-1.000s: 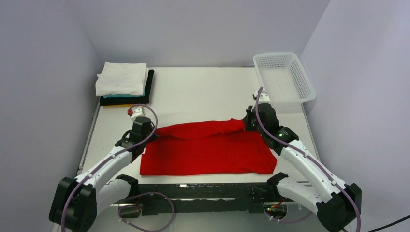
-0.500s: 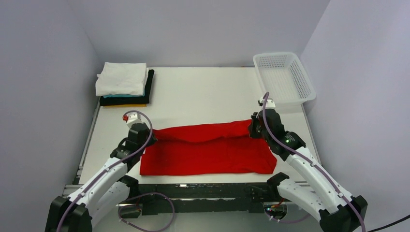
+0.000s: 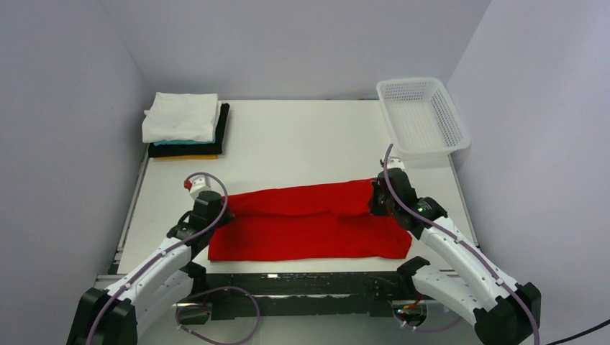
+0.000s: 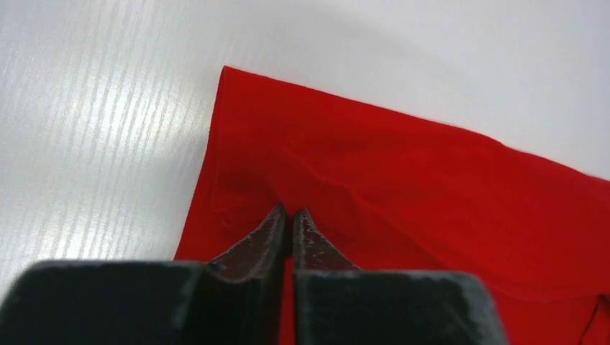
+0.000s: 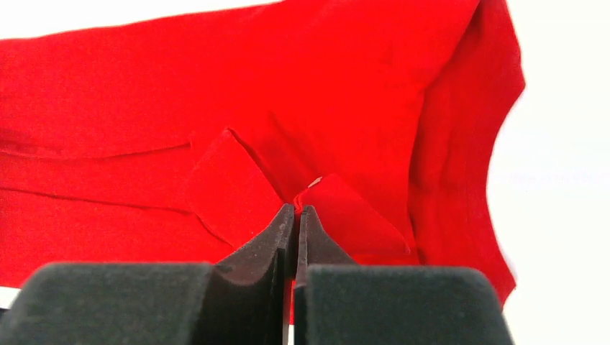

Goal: Fold and stack the t-shirts
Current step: Fold the other side of the tshirt into a rectangle, then rotate the tshirt 90 degrees

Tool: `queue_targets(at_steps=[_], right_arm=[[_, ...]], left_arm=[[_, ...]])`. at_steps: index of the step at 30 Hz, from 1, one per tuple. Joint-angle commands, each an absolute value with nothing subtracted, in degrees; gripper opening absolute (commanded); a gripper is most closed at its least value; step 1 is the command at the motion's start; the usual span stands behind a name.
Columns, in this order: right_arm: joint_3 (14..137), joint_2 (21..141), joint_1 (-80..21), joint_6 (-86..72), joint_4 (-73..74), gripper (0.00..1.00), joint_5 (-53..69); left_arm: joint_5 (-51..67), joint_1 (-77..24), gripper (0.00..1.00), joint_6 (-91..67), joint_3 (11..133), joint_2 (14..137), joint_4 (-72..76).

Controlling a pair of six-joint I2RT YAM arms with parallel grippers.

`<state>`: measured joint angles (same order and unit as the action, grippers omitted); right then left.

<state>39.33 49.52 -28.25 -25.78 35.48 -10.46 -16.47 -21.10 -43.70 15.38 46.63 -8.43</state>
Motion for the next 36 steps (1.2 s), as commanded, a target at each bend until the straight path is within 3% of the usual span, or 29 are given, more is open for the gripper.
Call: queue_targets(at_steps=[1, 5, 6, 8, 11, 13, 18, 25, 30, 36], right_arm=[[38.6, 48.1, -28.7, -29.5, 38.8, 0.08, -9.0], [38.8, 46.9, -29.6, -34.4, 46.8, 0.43, -5.5], [38.7, 46.0, -30.3, -35.7, 48.7, 0.45, -4.5], [38.7, 43.0, -31.5, -37.8, 51.7, 0.5, -3.4], [40.0, 38.5, -31.9, -37.0, 53.7, 0.72, -3.5], [40.7, 36.5, -31.9, -36.1, 51.2, 0.97, -4.8], [39.9, 36.8, -31.9, -35.0, 39.6, 1.0, -8.8], [38.1, 51.4, -31.5, -38.7, 29.9, 1.0, -7.9], [35.4, 59.4, -31.3, -43.6, 27.9, 1.0, -7.2], [32.4, 64.5, -30.5, -45.4, 26.1, 1.0, -5.5]], left_arm=[[-17.9, -21.3, 0.19, -46.4, 15.8, 46.1, -9.7], [-21.4, -21.5, 0.4, -49.8, 16.7, 40.0, -19.2], [-23.3, -21.6, 0.46, -51.5, 17.5, 37.3, -23.2], [-25.7, -21.7, 0.67, -53.8, 18.9, 30.2, -28.6], [-25.6, -21.8, 0.98, -54.9, 19.9, 22.8, -29.6], [-23.6, -21.8, 0.99, -54.6, 20.6, 20.9, -27.1], [-15.3, -21.9, 0.99, -48.8, 22.9, 27.9, -16.1], [1.8, -23.3, 0.99, -39.9, 33.2, 56.3, -7.1], [2.7, -25.0, 0.99, -37.8, 35.9, 67.7, -11.7], [0.7, -25.2, 0.99, -38.1, 30.1, 69.1, -17.7]])
